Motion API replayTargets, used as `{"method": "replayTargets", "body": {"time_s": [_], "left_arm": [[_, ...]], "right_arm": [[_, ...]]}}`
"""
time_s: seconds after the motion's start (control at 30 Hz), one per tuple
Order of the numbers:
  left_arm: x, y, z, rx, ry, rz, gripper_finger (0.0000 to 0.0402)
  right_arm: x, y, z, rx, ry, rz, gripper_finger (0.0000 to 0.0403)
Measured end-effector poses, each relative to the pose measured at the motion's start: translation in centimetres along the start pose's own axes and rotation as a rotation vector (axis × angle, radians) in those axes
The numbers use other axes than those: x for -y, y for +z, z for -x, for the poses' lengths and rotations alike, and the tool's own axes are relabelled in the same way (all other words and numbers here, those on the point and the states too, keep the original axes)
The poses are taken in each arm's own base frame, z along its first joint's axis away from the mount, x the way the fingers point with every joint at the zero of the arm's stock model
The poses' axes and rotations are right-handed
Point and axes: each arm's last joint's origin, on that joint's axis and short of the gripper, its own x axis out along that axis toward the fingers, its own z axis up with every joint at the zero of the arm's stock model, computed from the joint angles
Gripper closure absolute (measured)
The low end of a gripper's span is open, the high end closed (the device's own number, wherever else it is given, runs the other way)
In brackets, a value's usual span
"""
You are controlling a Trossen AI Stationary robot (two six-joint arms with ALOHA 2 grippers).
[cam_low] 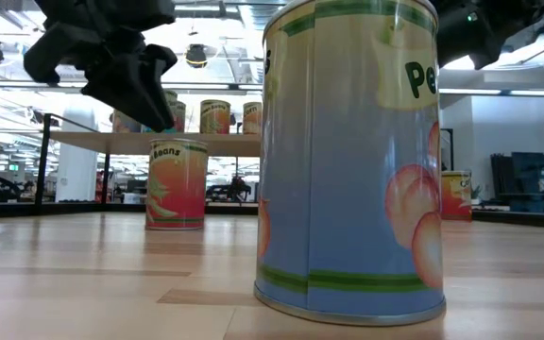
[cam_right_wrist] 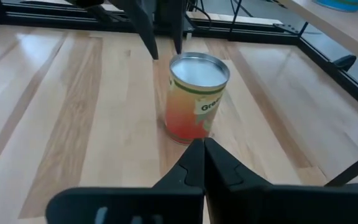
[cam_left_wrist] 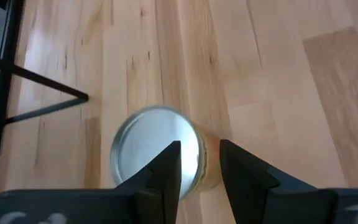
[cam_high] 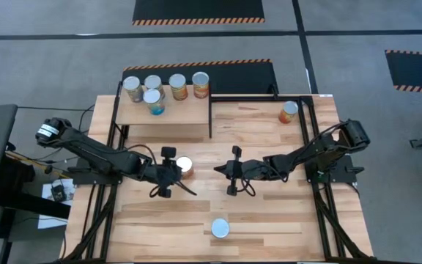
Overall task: Pick and place cans onto a shelf
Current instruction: Put the canned green beans on the shelf aligned with the other canned green beans
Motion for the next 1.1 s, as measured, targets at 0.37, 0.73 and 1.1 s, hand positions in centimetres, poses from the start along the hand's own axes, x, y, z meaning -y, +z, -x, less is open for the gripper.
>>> {"method": "replayTargets", "body": {"time_s": [0.37, 0.73, 1.1], "left_arm": [[-0.4, -0.5, -0.4, -0.058, 0.006, -0.053, 0.0301], [-0.9, -1.8, -1.3, -0.095, 0.008, -0.053, 0.0321], [-1.8, 0.7, 0.5, -0.014, -0.013, -0.13, 0.04]], "right_arm": [[0.0, 0.2, 0.0, 0.023, -0.001, -0.01, 0.0388], [0.0, 0.2, 0.0, 0.021, -0.001, -0.008, 0.0389], [0.0, 0.2, 0.0, 0.02, -0.001, -0.008, 0.0389]]}}
